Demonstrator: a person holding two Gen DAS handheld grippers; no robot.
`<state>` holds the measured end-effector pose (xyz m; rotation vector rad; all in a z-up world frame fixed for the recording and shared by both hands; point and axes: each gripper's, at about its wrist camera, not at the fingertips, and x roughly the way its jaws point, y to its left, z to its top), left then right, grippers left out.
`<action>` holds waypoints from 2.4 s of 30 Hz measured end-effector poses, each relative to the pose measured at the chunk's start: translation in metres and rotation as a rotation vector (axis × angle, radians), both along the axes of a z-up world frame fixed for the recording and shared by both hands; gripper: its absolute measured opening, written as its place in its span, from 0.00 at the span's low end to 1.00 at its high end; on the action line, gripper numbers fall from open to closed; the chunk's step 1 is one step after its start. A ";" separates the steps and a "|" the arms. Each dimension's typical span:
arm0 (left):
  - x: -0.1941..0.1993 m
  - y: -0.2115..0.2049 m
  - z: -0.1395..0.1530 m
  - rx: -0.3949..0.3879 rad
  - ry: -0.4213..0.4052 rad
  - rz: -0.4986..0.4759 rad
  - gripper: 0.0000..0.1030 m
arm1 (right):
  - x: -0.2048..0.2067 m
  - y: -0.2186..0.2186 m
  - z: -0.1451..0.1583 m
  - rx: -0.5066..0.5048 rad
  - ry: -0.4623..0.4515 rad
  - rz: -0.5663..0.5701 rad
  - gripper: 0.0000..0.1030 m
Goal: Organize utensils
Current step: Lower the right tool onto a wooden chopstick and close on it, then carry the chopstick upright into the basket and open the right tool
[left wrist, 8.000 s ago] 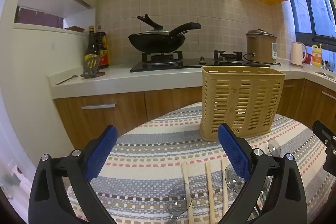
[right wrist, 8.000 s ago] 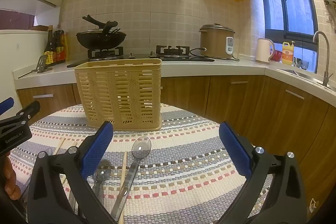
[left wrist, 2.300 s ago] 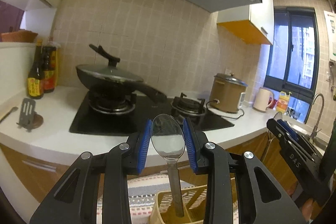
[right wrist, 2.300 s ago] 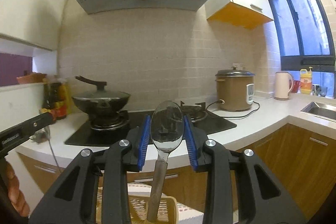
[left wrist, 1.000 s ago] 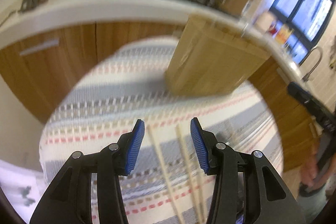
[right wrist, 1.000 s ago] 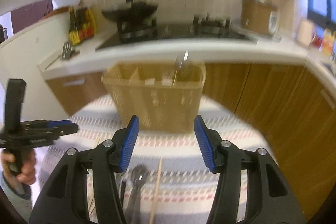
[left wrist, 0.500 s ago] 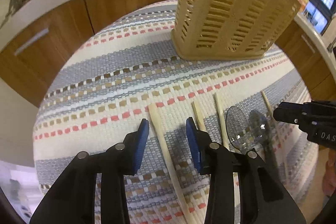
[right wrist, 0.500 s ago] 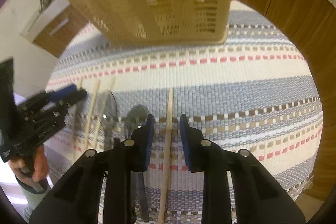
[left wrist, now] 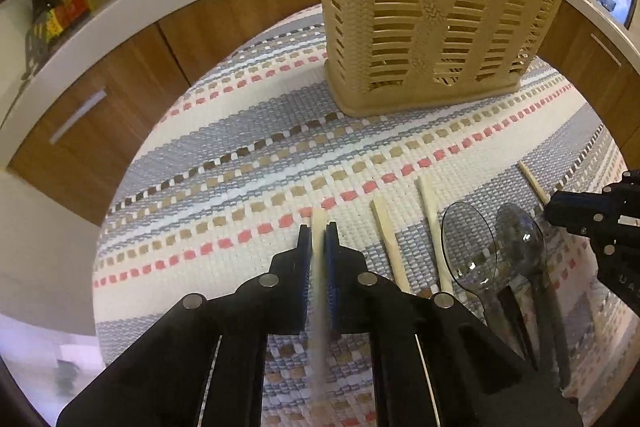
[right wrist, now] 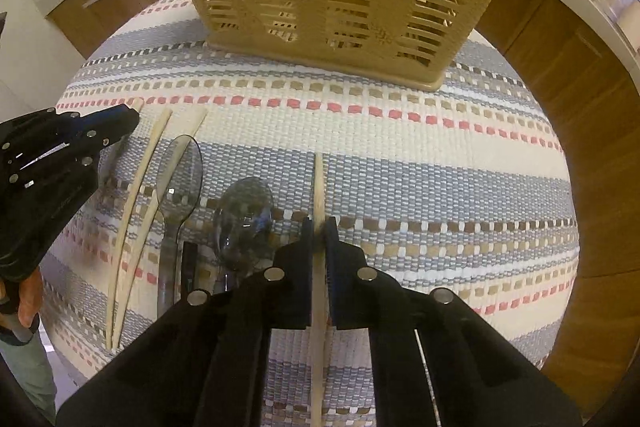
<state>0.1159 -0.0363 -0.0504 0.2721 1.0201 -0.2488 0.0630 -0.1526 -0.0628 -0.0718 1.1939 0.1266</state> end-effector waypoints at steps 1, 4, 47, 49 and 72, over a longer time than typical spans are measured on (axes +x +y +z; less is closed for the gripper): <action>0.000 0.000 0.001 -0.003 -0.003 0.002 0.05 | 0.000 -0.002 0.000 0.003 -0.006 -0.002 0.04; -0.003 0.007 0.007 -0.073 -0.022 0.000 0.05 | -0.007 -0.011 0.005 0.030 -0.037 -0.001 0.04; 0.030 -0.014 0.216 -0.798 -0.942 -0.027 0.05 | 0.013 -0.096 0.214 0.142 -1.049 -0.096 0.04; 0.040 -0.011 0.207 -0.797 -0.915 -0.031 0.05 | 0.017 -0.095 0.206 0.129 -1.052 -0.100 0.04; 0.036 0.001 0.163 -0.655 -0.889 0.007 0.06 | 0.006 -0.096 0.165 0.140 -1.033 -0.096 0.05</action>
